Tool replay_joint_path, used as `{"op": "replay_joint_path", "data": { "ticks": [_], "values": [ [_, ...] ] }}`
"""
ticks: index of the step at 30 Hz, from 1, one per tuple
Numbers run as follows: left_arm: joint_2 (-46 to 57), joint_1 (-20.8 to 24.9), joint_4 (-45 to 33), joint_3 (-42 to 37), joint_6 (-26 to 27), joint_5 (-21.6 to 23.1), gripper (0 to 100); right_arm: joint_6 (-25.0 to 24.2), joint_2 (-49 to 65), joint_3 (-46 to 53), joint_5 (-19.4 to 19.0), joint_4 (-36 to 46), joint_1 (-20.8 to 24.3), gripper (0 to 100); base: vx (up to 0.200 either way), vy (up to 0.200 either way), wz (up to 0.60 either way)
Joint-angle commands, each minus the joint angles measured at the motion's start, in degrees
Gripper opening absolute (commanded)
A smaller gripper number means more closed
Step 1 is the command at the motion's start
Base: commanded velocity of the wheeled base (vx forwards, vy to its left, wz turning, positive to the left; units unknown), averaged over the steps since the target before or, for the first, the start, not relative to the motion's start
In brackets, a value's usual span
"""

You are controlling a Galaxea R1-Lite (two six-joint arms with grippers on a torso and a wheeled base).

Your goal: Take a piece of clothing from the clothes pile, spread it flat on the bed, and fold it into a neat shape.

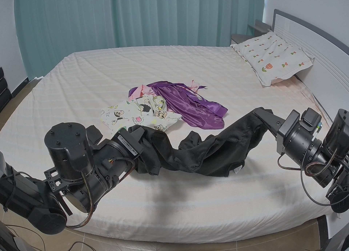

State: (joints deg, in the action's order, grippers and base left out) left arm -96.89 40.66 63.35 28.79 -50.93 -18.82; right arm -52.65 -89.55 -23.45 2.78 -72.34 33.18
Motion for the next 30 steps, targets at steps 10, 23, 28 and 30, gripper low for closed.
{"op": "replay_joint_path", "data": {
  "ticks": [10,23,28,30],
  "values": [
    [0.4,0.1,0.9,-0.8,0.1,0.5,0,0.0,0.3,0.3,-0.1,0.0,0.0,0,0.0,-0.18,0.0],
    [2.5,0.1,0.9,-0.2,0.4,0.3,0,3.0,1.6,0.2,2.2,-0.1,0.2,0,0.0,-0.2,0.0],
    [3.2,0.1,1.0,0.0,0.4,0.2,0,3.2,3.8,-0.2,2.3,0.0,0.1,0,0.0,-0.2,0.0],
    [3.6,0.1,1.0,0.0,0.3,0.3,0,3.3,4.4,-0.3,2.4,0.0,0.0,0,0.0,-0.2,0.0]
  ]
}}
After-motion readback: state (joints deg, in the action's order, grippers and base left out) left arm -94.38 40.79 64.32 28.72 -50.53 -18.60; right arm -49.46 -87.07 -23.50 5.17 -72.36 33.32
